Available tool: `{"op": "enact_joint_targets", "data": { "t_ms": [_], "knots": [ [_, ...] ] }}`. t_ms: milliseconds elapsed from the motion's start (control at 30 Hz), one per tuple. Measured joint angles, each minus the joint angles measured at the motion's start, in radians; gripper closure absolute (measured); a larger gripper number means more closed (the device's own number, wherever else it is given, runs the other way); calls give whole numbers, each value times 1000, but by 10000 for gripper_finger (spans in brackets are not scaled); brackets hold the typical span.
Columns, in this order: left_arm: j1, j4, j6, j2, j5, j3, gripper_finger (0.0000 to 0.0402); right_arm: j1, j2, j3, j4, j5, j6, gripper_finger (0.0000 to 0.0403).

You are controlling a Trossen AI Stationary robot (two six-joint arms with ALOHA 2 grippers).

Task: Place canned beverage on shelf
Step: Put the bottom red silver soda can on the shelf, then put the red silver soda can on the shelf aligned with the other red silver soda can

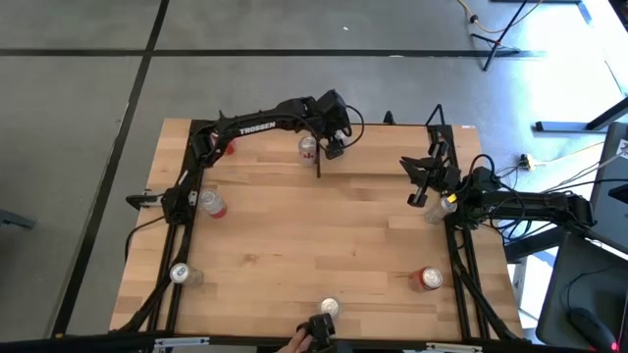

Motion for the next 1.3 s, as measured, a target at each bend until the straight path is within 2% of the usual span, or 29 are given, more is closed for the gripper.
{"op": "enact_joint_targets", "data": {
  "t_ms": [167,333,433,567,700,833,967,1067,1167,1300],
  "knots": [
    [-12,5,1,-2,-11,0,43,0,0,0,0,0,0,375],
    [-38,5,28,-56,-89,0,38,0,0,0,-1,0,0,375],
    [-53,1,25,-122,-101,0,40,0,0,0,-2,0,0,375],
    [-66,-53,6,-228,-80,0,40,0,0,0,-7,0,0,375],
    [-61,-123,-27,-322,6,-26,40,0,0,0,-16,-1,0,375],
    [-48,-57,-32,-441,28,-214,40,0,0,0,-32,0,0,375],
    [-19,169,-26,-579,25,-516,40,0,0,0,-38,0,0,375],
    [9,301,-27,-645,3,-695,40,0,0,0,-34,-1,5,375],
    [21,358,-35,-673,-24,-805,40,0,0,0,-30,0,5,375],
    [12,365,-70,-673,-20,-874,40,0,0,0,-23,0,5,375]
  ]
}}
